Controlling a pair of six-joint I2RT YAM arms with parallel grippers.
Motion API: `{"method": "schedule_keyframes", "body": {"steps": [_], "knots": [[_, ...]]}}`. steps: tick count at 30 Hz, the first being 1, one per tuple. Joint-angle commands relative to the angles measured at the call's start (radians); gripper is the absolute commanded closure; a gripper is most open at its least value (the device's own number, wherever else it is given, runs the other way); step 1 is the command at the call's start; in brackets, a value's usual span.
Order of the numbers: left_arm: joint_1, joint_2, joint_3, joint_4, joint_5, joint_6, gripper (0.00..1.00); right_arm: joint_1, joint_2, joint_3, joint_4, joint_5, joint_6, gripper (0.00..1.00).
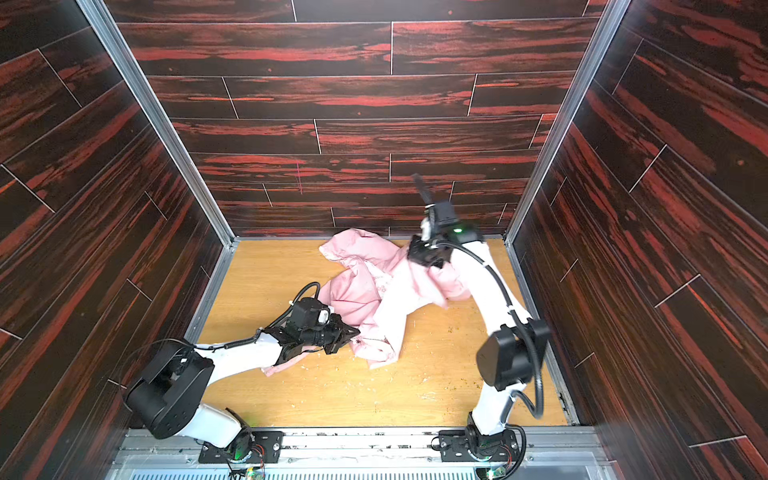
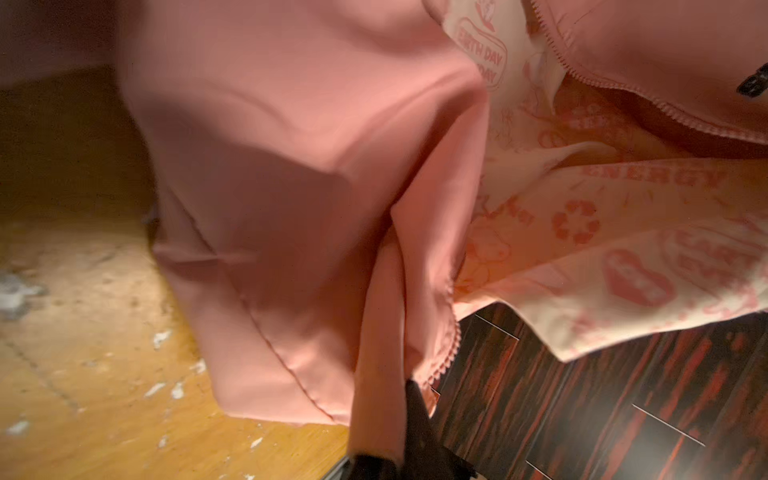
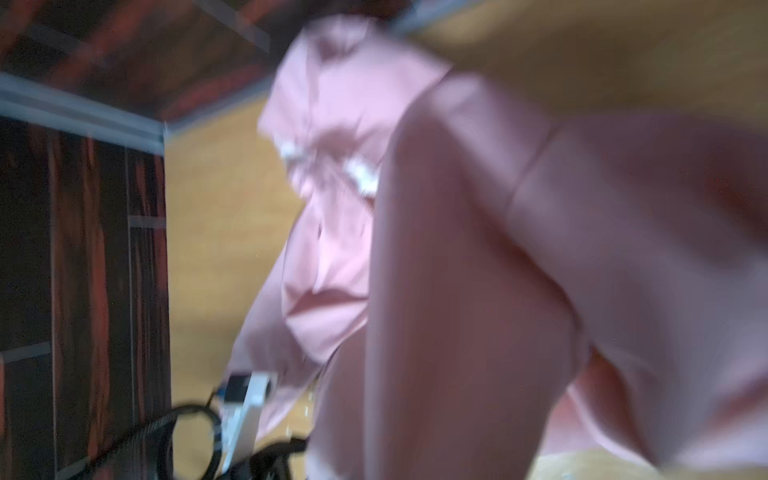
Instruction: Zip up the jacket
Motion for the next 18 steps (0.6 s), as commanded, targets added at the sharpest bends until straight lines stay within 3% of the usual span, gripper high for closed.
{"method": "schedule_keyframes", "body": {"steps": [1, 6, 8, 11, 18], "knots": [[0.024, -0.024, 0.000, -0.134, -0.083, 0.053, 1.00, 0.143, 0.132, -0.019, -0.112, -0.144, 0.027, 1.00], [0.079, -0.076, -0.042, -0.257, -0.115, 0.101, 1.00, 0.178, 0.135, -0.079, -0.052, -0.116, 0.047, 0.54], [0.086, -0.083, -0.018, -0.309, -0.116, 0.140, 1.00, 0.153, 0.097, -0.101, -0.044, -0.093, 0.035, 0.45], [0.088, -0.088, 0.020, -0.361, -0.120, 0.179, 1.00, 0.102, 0.014, -0.188, -0.007, -0.091, 0.016, 0.42], [0.104, -0.126, 0.065, -0.435, -0.117, 0.223, 1.00, 0.034, -0.200, -0.523, 0.133, -0.269, -0.037, 0.44]]}}
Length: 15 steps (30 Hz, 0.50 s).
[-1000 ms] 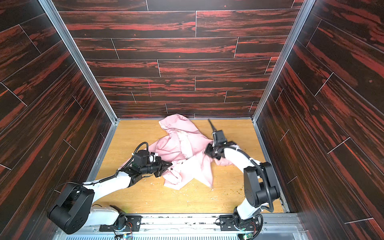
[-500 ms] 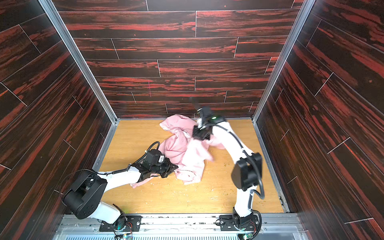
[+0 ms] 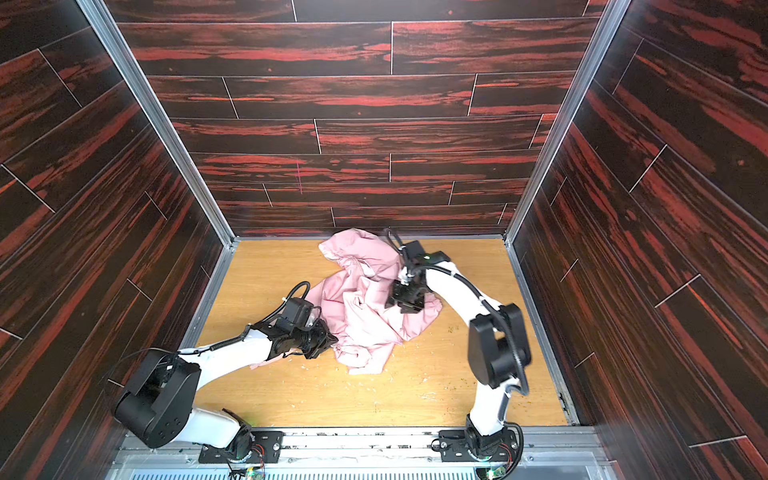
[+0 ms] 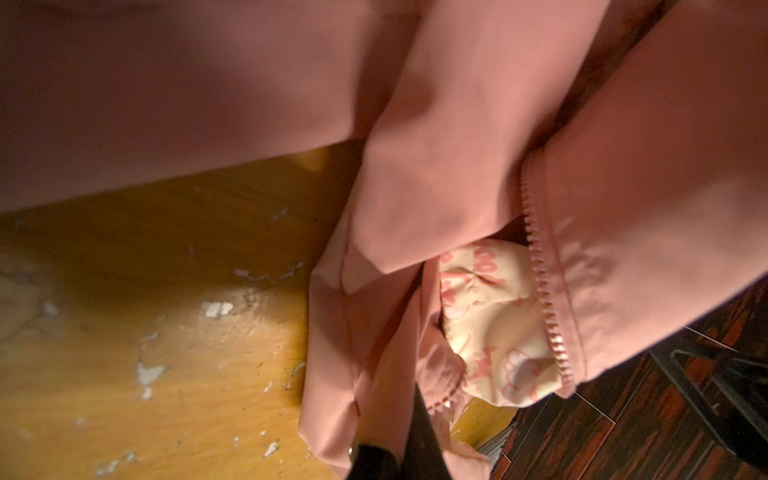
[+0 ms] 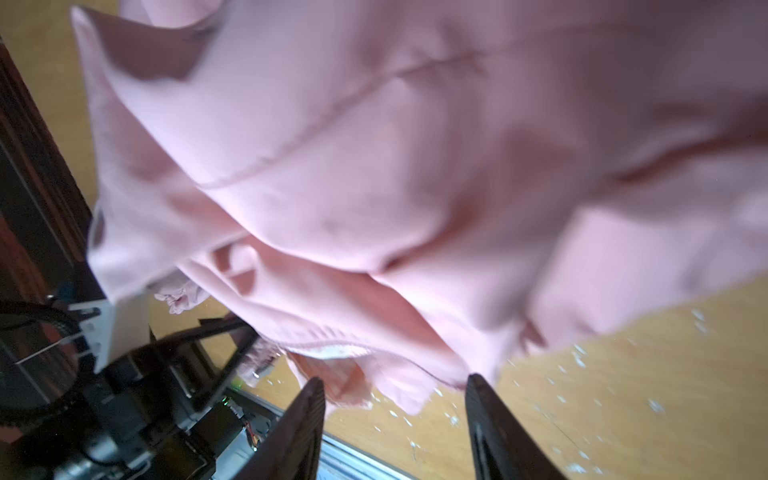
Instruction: Zip up the jacket
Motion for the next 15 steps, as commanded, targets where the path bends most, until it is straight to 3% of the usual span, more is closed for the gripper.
{"method": "schedule_keyframes", "body": {"steps": [1, 6, 9, 15], "knots": [[0.013, -0.044, 0.031, -0.065, -0.009, 0.049, 1.00, 0.026, -0.121, -0.135, 0.084, -0.136, -0.040, 0.44], [0.013, -0.037, 0.024, -0.036, 0.014, 0.038, 1.00, 0.025, -0.172, -0.332, 0.214, -0.125, -0.039, 0.48], [0.013, -0.040, 0.019, -0.023, 0.017, 0.026, 1.00, 0.025, -0.146, -0.388, 0.282, -0.187, -0.001, 0.52], [0.013, -0.059, -0.004, 0.012, 0.014, 0.001, 1.00, 0.025, -0.130, -0.476, 0.425, -0.169, 0.138, 0.44]]}}
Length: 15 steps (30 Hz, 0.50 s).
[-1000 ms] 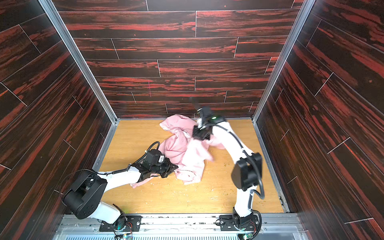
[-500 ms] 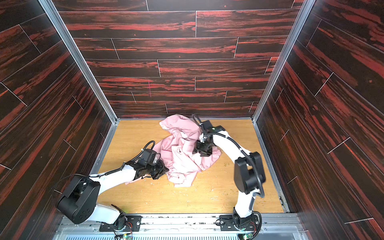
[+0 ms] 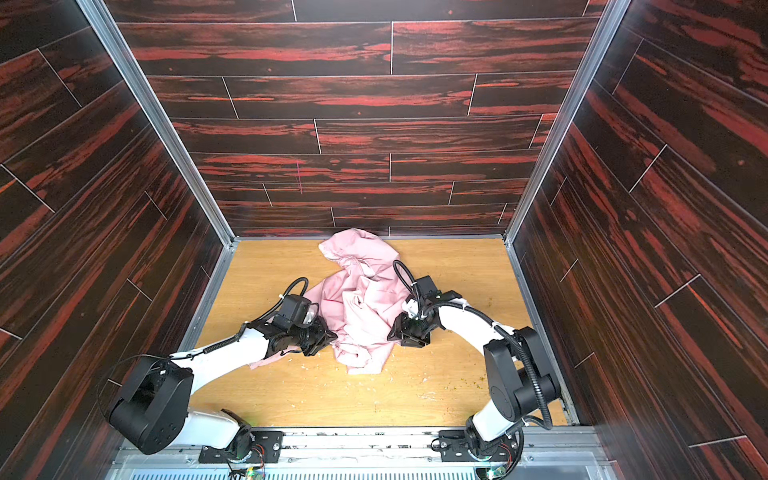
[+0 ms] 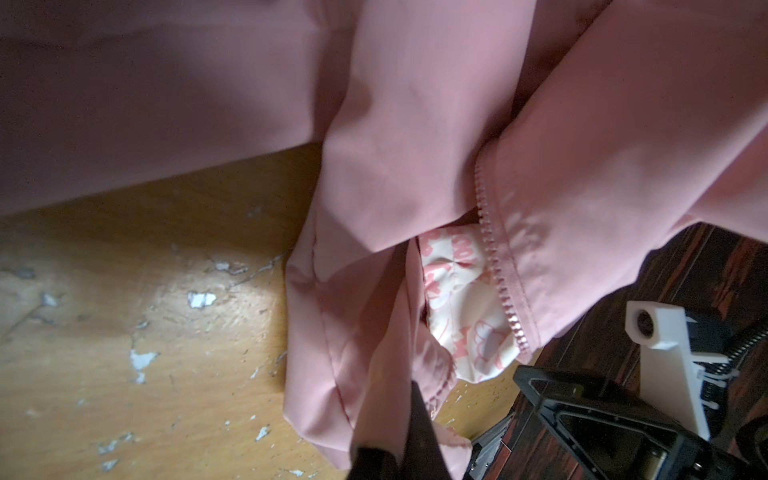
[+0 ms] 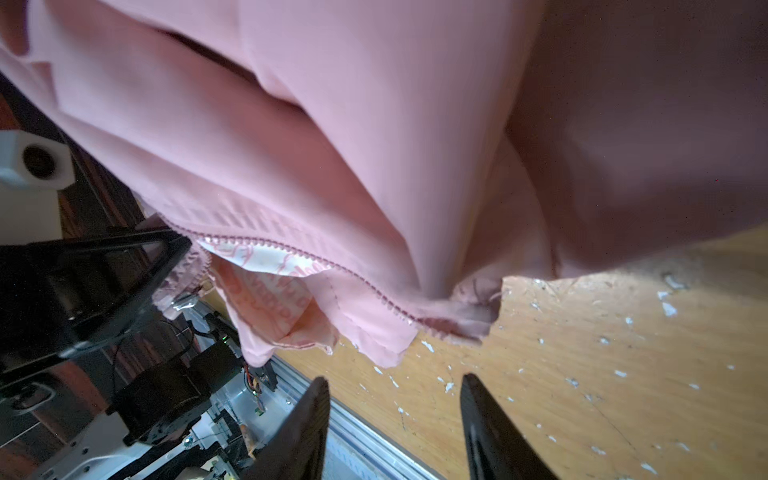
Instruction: Zip up the jacket
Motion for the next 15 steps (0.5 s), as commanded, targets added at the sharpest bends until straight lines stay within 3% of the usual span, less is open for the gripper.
{"method": "schedule_keyframes", "body": {"steps": [1, 10, 15], "knots": [[0.006, -0.044, -0.020, 0.027, -0.003, -0.022, 1.00, 0.000, 0.033, -0.023, 0.124, -0.018, 0.088, 0.44], [0.007, -0.067, -0.049, 0.057, -0.003, -0.048, 1.00, 0.000, 0.089, -0.058, 0.228, -0.027, 0.160, 0.42], [0.006, -0.061, -0.052, 0.065, 0.003, -0.050, 1.00, 0.000, 0.084, -0.047, 0.163, 0.080, 0.119, 0.42]]}}
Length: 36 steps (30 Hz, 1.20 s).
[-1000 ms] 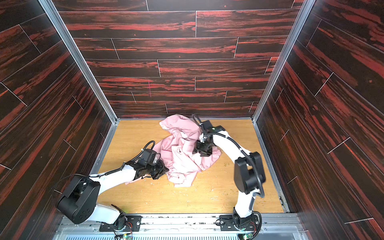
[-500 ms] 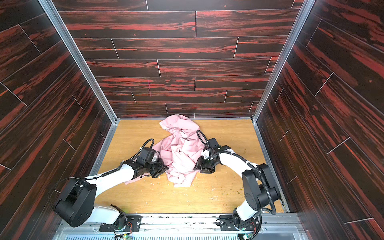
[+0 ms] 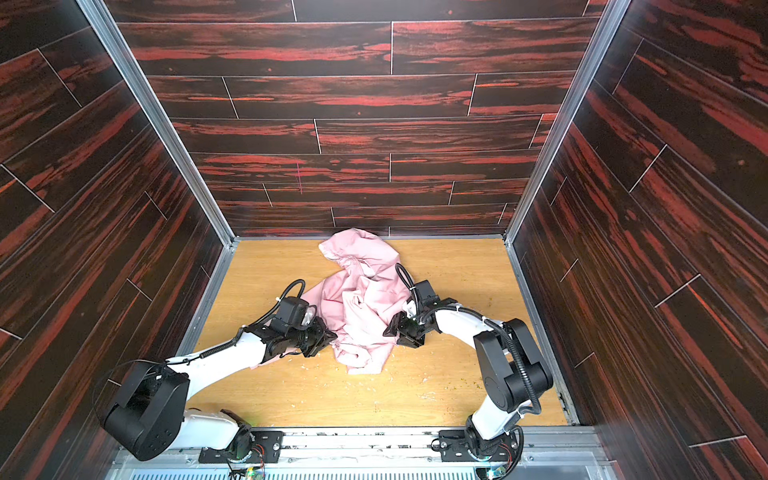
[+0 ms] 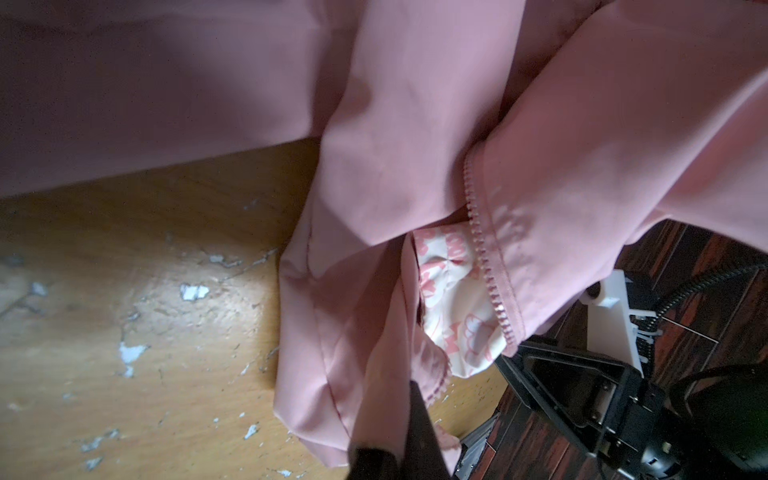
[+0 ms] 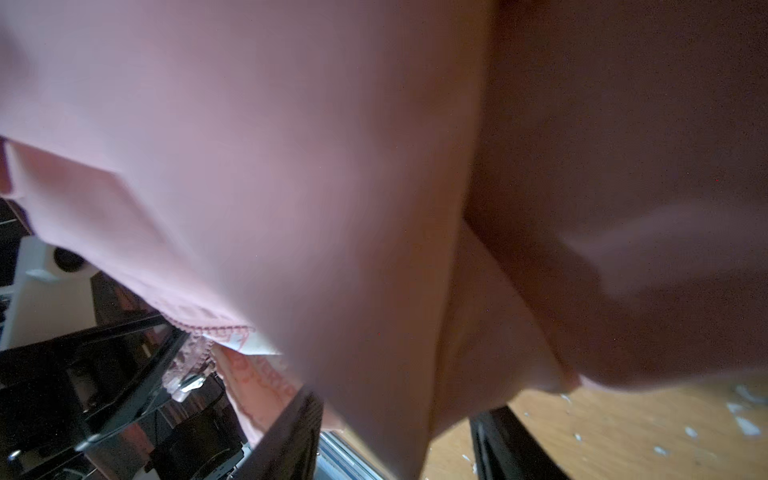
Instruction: Zip up the jacket
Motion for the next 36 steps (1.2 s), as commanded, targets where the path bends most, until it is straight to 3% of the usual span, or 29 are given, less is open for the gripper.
{"method": "schedule_keyframes", "body": {"steps": [1, 7, 12, 22, 30, 36], "knots": [[0.006, -0.028, -0.014, 0.018, 0.004, -0.005, 1.00, 0.001, 0.020, 0.021, -0.056, 0.107, -0.043, 0.42], [0.006, -0.023, -0.020, 0.022, 0.008, 0.000, 1.00, 0.006, -0.015, 0.071, -0.152, 0.218, -0.216, 0.42], [0.006, -0.016, -0.025, 0.056, 0.018, -0.007, 1.00, 0.006, 0.001, 0.040, -0.051, 0.035, -0.279, 0.38], [0.006, -0.035, -0.031, 0.061, 0.009, -0.016, 1.00, 0.006, 0.099, 0.008, 0.058, -0.047, -0.235, 0.37], [0.006, -0.072, -0.056, 0.059, -0.013, -0.029, 1.00, 0.016, 0.008, -0.108, 0.121, -0.067, -0.181, 0.44], [0.007, -0.077, -0.074, 0.088, -0.014, -0.046, 1.00, 0.033, 0.007, -0.146, 0.223, -0.145, -0.020, 0.48]]}}
